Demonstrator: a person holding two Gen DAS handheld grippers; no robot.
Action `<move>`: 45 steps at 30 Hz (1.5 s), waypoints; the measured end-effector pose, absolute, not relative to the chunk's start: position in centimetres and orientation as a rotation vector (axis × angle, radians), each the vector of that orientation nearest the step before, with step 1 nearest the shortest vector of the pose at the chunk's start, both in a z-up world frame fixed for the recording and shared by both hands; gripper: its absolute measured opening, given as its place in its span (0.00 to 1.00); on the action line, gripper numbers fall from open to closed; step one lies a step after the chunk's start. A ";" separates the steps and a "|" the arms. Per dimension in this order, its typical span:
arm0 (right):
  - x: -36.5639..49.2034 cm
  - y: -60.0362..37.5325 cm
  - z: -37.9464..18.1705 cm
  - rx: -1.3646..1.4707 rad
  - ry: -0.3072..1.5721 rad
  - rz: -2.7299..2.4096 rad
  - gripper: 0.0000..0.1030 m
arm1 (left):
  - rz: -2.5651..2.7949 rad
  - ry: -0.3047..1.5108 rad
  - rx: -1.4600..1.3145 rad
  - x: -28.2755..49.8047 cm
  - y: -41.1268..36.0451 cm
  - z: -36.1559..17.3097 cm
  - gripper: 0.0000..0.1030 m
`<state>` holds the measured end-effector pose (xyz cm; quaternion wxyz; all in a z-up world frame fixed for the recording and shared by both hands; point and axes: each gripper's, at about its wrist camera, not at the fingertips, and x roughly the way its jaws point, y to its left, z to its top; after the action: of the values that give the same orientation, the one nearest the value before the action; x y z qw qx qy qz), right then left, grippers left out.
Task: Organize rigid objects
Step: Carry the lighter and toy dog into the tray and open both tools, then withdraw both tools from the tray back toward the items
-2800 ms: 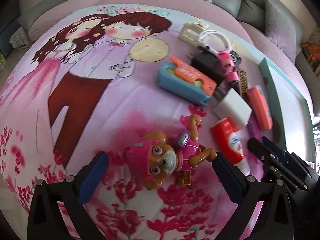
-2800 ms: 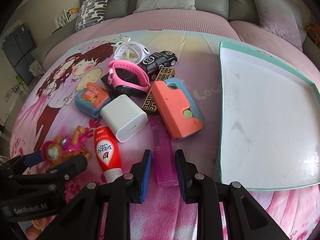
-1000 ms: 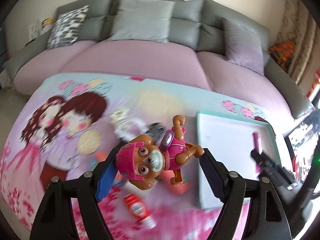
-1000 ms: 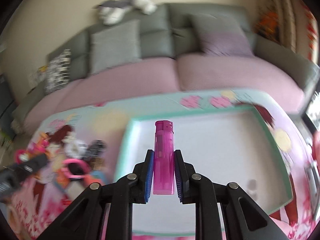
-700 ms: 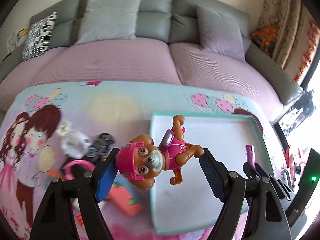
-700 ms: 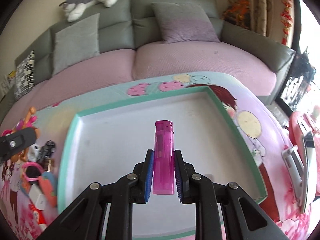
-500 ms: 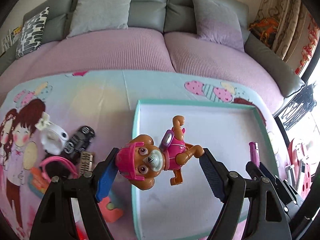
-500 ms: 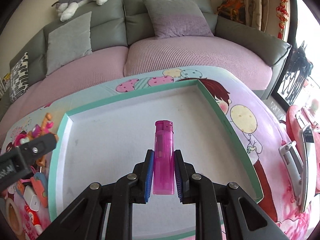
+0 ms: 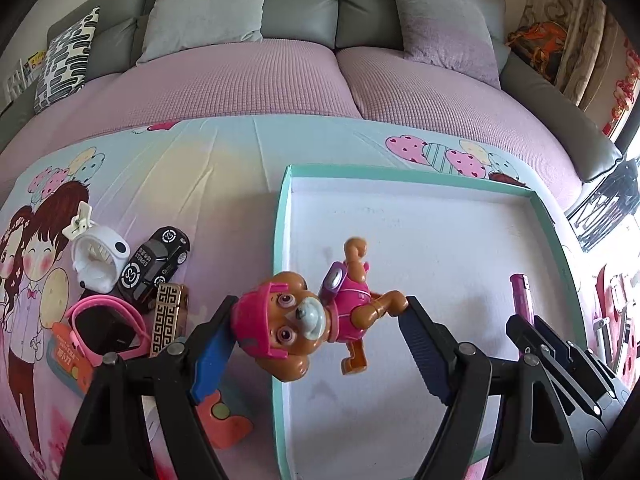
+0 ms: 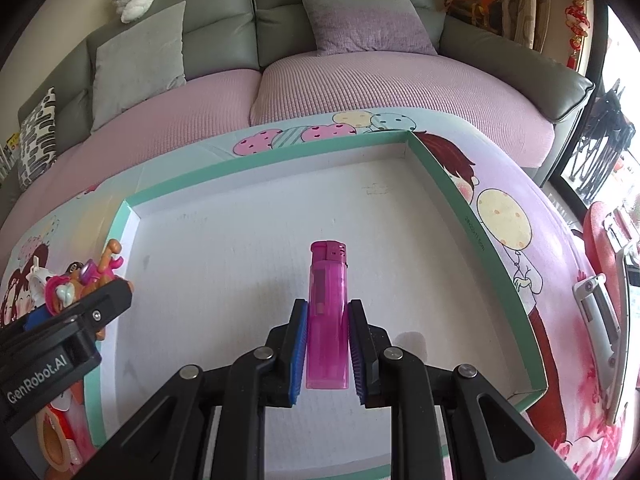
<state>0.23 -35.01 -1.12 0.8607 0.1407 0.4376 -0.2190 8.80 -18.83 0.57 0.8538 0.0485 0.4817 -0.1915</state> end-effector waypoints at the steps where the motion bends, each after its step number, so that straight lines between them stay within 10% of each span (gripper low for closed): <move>1: 0.3 -35.0 -1.2 0.295 0.923 -0.462 0.21 | -0.405 1.017 0.100 8.8 -18.8 0.6 0.78; 12: 0.4 -35.3 -1.2 0.283 0.937 -0.489 0.27 | -0.423 1.009 0.081 8.4 -18.2 1.3 0.88; 15: 0.1 -35.6 -1.0 0.288 0.924 -0.506 0.54 | -0.423 0.992 0.074 8.3 -17.9 1.9 0.88; 21: 0.0 -35.6 -0.7 0.281 0.913 -0.501 0.62 | -0.361 0.954 0.084 8.4 -17.2 2.6 0.89; 29: 0.0 -35.2 -0.4 0.249 0.889 -0.499 1.00 | -0.235 0.934 0.093 9.2 -15.5 2.3 0.90; 45: 0.4 -34.0 0.8 0.215 0.826 -0.462 1.00 | -0.160 0.845 -0.078 9.5 -10.8 3.3 1.00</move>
<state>0.38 -33.98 0.76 0.8847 0.1033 0.3968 -0.2218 9.54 -10.76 3.30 0.9082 -0.0376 0.4095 -0.0773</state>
